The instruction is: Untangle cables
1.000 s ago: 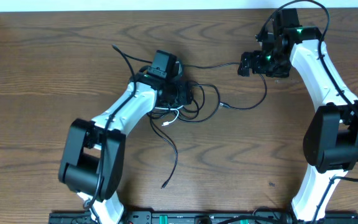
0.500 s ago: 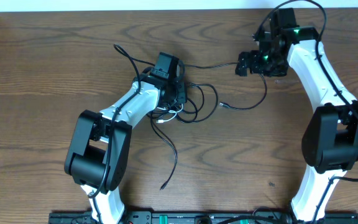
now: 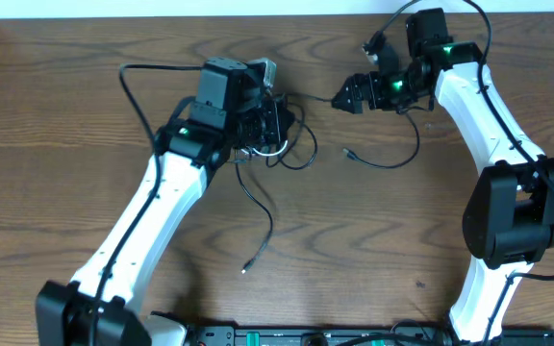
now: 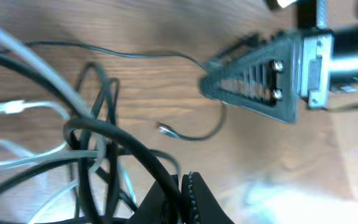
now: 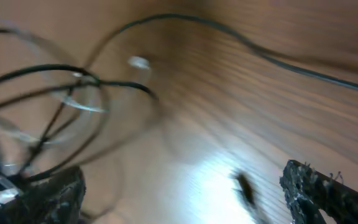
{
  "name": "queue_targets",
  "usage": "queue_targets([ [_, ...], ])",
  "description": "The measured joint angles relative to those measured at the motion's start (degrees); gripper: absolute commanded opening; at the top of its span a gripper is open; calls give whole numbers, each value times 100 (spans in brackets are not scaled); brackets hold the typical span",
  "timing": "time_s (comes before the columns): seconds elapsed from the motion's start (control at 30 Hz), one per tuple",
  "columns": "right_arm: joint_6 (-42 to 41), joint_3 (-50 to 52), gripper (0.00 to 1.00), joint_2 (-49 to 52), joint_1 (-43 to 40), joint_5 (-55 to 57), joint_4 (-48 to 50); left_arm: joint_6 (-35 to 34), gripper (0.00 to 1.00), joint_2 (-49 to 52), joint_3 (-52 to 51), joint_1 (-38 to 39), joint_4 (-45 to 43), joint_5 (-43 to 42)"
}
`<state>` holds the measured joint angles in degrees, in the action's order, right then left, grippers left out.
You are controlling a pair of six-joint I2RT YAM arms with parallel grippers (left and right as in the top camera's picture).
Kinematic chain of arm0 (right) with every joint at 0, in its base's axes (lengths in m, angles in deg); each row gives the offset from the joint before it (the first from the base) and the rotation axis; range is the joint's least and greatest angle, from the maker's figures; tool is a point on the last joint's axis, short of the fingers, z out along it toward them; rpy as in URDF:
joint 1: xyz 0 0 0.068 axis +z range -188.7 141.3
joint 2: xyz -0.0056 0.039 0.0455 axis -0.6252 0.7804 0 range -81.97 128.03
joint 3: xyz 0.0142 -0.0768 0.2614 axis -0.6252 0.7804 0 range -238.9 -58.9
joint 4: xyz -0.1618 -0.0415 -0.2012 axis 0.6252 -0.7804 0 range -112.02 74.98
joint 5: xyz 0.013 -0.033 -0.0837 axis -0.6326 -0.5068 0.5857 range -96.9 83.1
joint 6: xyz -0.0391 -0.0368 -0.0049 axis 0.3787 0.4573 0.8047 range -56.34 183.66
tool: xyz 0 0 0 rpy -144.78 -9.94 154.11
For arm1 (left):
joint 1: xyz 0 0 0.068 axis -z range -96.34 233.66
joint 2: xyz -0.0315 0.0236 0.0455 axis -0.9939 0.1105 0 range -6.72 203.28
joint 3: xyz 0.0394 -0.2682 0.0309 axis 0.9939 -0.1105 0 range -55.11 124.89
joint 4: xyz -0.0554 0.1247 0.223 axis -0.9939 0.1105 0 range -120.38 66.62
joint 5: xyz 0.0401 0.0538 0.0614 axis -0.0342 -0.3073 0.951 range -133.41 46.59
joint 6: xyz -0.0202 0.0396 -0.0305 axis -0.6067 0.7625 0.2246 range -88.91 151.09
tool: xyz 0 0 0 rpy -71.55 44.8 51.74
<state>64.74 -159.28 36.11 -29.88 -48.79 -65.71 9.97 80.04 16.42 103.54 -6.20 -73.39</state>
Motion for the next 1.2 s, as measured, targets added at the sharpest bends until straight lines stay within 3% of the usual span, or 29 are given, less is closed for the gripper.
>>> queue_targets([
  [0.1, 184, 0, 96, 0, -83, -1471, 319, 20, 8, 83, 0, -28, 61, -542],
  [0.33, 254, 0, 95, 0, -179, -2483, 341, -2, 8, 129, 0, -400, -133, -1451],
  [0.53, 136, 0, 90, 0, 348, -2203, 433, -162, 7, 129, 0, -627, -212, -1788],
  [0.8, -1141, 0, 58, 0, 1029, -846, 815, -306, 7, 127, 0, -627, -219, -1869],
  [1.2, -1917, 63, 54, 0, 1182, -61, 824, -328, 7, 127, 0, -627, -219, -1906],
])
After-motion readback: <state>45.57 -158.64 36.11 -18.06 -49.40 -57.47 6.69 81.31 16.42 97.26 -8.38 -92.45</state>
